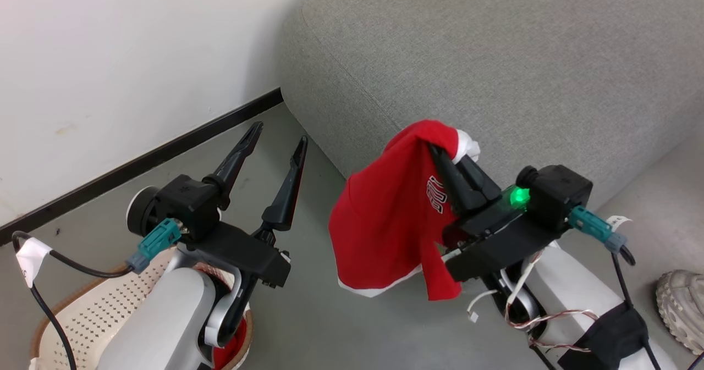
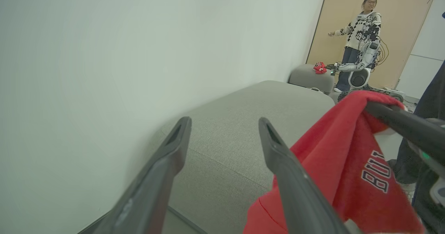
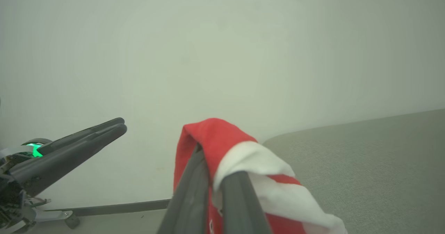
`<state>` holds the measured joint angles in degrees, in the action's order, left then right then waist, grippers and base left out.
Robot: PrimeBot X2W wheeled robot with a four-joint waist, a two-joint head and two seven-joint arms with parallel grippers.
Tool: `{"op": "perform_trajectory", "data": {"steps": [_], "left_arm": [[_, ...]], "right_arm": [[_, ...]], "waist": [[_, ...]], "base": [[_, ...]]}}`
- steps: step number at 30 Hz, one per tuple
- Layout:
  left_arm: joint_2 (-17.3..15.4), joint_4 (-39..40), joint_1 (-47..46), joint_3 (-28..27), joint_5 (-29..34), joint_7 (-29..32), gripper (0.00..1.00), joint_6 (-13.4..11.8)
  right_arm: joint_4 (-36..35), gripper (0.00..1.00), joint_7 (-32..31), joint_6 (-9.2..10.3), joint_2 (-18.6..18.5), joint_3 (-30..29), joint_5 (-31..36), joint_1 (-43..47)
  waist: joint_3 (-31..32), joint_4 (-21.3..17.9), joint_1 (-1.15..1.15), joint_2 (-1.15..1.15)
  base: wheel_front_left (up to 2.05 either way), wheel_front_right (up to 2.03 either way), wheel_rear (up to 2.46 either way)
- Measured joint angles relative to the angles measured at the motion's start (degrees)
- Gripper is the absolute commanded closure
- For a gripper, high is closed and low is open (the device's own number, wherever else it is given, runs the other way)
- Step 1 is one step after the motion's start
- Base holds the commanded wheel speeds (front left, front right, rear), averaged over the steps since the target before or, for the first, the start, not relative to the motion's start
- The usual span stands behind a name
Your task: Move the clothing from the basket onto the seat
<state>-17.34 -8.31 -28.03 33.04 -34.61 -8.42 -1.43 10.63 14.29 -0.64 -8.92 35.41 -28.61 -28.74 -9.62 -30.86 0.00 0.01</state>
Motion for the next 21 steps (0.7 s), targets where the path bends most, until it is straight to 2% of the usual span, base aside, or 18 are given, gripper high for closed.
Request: {"op": "perform_trajectory", "data": {"steps": [21], "left_arm": [[-1.5,0.6,0.6,-0.6,0.0,-0.5,0.00,-0.1]], "right_arm": [[2.4,1.00,0.0,1.96,-8.6,-14.3,-0.3,-7.4]], "waist": [[-1.7,0.9,0.00,0.00]], "base": [[0.00,0.00,0.00]]}}
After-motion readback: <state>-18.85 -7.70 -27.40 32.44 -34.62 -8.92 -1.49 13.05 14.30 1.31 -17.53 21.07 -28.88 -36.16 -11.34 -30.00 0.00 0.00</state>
